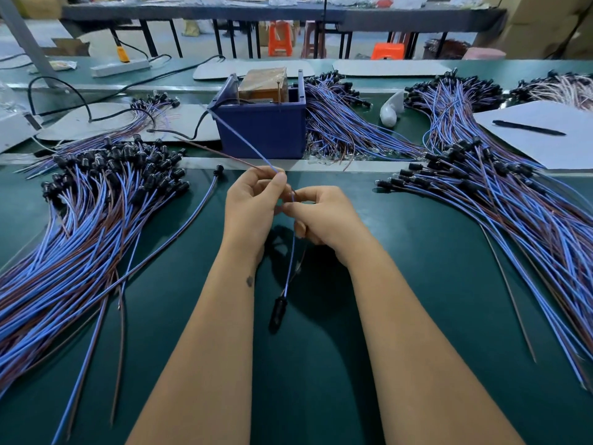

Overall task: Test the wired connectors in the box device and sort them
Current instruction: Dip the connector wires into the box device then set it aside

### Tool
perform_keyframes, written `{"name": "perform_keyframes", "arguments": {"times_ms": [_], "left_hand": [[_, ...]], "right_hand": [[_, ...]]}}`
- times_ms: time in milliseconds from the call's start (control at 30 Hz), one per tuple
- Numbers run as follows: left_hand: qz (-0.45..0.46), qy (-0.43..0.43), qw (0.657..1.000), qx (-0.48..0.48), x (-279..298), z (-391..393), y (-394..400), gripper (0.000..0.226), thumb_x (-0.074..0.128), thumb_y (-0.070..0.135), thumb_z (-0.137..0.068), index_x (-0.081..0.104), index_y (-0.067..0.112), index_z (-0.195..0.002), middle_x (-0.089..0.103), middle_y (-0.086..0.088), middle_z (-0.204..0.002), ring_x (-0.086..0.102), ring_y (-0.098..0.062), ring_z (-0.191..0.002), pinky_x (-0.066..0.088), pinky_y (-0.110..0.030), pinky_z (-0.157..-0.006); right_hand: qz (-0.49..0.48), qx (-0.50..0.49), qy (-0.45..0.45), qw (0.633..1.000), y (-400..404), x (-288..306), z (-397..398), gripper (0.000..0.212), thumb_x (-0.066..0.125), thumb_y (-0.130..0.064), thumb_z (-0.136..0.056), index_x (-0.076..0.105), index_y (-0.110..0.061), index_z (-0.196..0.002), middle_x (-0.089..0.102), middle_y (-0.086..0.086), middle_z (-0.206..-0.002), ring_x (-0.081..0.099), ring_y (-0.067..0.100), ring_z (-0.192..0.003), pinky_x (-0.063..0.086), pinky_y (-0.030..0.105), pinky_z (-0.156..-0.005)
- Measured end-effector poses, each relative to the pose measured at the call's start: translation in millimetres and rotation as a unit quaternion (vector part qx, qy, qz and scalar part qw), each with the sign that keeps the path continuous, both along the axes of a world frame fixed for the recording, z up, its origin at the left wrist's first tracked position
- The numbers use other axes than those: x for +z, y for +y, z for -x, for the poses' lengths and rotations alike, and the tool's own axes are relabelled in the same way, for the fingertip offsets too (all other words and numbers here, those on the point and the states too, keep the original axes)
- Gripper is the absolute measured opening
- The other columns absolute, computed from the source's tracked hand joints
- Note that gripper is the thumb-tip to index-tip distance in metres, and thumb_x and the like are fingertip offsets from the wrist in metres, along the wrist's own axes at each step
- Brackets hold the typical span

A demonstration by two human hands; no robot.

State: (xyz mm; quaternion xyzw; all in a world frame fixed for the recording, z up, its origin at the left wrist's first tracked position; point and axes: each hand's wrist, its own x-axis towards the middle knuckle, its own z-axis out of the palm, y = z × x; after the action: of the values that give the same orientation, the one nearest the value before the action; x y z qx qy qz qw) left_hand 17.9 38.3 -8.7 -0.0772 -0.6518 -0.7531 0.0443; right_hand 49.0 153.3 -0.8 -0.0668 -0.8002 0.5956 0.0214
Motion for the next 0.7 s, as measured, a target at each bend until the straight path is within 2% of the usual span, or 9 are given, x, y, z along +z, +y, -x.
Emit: {"name": "perform_keyframes", "arguments": {"times_ms": [100,167,267,333,400,433,500,600,700], "left_hand": [[-0.031,0.036,0.998,-0.033,3.8,-4.4,0.2,0.012,0.064,0.014,-0.094,0.064,0.023,-0.087,0.073,0.008,-0.074,0.066,-0.003,-0.075,0.048,-0.015,-0.067],[-0.062,0.048,0.994,-0.082,5.9,-8.5,0.0,0.011,0.064,0.014,-0.093,0.066,0.023,-0.087,0.075,0.004,-0.081,0.067,-0.003,-0.078,0.046,-0.013,-0.067],[-0.049,0.033,0.987,-0.148,7.4,-11.9,-2.0,0.005,0.071,0.026,-0.082,0.073,0.03,-0.085,0.074,0.004,-0.086,0.059,-0.004,-0.073,0.038,-0.021,-0.066],[-0.021,0.022,0.98,-0.197,6.5,-13.2,-2.6,0.01,0.073,0.028,-0.077,0.075,0.033,-0.086,0.073,0.005,-0.087,0.055,-0.006,-0.074,0.037,-0.026,-0.069],[-0.002,0.022,0.968,-0.249,4.9,-14.8,-0.8,0.014,0.072,0.017,-0.082,0.075,0.028,-0.089,0.076,0.001,-0.095,0.061,-0.009,-0.085,0.042,-0.021,-0.074],[0.005,0.029,0.962,-0.273,4.2,-15.7,1.4,0.017,0.069,0.009,-0.085,0.075,0.023,-0.092,0.076,-0.001,-0.096,0.063,-0.008,-0.089,0.045,-0.017,-0.077],[0.034,0.042,0.952,-0.3,5.1,-18.3,7.6,0.02,0.062,-0.005,-0.088,0.071,0.01,-0.096,0.076,0.0,-0.093,0.067,-0.005,-0.091,0.047,-0.014,-0.083],[0.077,0.053,0.948,-0.303,6.7,-20.8,12.4,0.03,0.056,-0.015,-0.088,0.07,0.007,-0.102,0.075,-0.003,-0.092,0.067,-0.006,-0.093,0.049,-0.017,-0.09],[0.099,0.075,0.946,-0.3,7.8,-23.4,17.8,0.035,0.049,-0.019,-0.09,0.07,0.004,-0.106,0.073,-0.01,-0.098,0.066,-0.009,-0.095,0.048,-0.021,-0.095]], "right_hand": [[0.022,-0.041,-0.005,0.999,1.3,0.7,-2.4,0.015,0.062,-0.01,-0.09,0.061,-0.015,-0.076,0.056,0.003,-0.048,0.041,0.011,-0.032,0.03,0.015,-0.034],[0.083,-0.087,0.029,0.992,2.7,2.7,-3.7,0.016,0.056,-0.004,-0.092,0.061,-0.012,-0.079,0.06,0.008,-0.058,0.05,0.011,-0.037,0.038,0.017,-0.038],[0.235,-0.11,0.09,0.961,9.4,8.8,-3.0,0.026,0.04,0.007,-0.091,0.063,-0.004,-0.091,0.067,0.01,-0.068,0.064,0.016,-0.056,0.055,0.023,-0.055],[0.369,-0.108,0.109,0.917,15.6,12.4,-2.8,0.026,0.038,-0.001,-0.094,0.063,-0.001,-0.091,0.07,0.008,-0.068,0.067,0.019,-0.062,0.056,0.026,-0.06],[0.43,-0.115,0.124,0.887,21.2,14.1,-2.8,0.029,0.042,-0.016,-0.101,0.064,-0.001,-0.088,0.07,0.01,-0.069,0.068,0.02,-0.063,0.053,0.024,-0.055],[0.425,-0.126,0.134,0.886,22.6,14.5,-3.1,0.028,0.046,-0.017,-0.101,0.064,-0.002,-0.086,0.069,0.01,-0.068,0.067,0.02,-0.062,0.052,0.023,-0.053],[0.379,-0.158,0.151,0.899,25.5,14.5,-3.5,0.019,0.055,-0.007,-0.098,0.065,-0.005,-0.083,0.068,0.007,-0.066,0.065,0.016,-0.058,0.051,0.023,-0.052],[0.318,-0.176,0.149,0.92,30.5,17.2,-6.2,0.018,0.056,-0.002,-0.096,0.066,-0.01,-0.083,0.068,0.001,-0.063,0.063,0.01,-0.055,0.05,0.021,-0.053],[0.34,-0.149,0.144,0.917,38.6,24.6,-12.4,0.016,0.056,-0.002,-0.096,0.067,-0.008,-0.085,0.069,0.001,-0.063,0.063,0.009,-0.055,0.05,0.019,-0.054]]}}
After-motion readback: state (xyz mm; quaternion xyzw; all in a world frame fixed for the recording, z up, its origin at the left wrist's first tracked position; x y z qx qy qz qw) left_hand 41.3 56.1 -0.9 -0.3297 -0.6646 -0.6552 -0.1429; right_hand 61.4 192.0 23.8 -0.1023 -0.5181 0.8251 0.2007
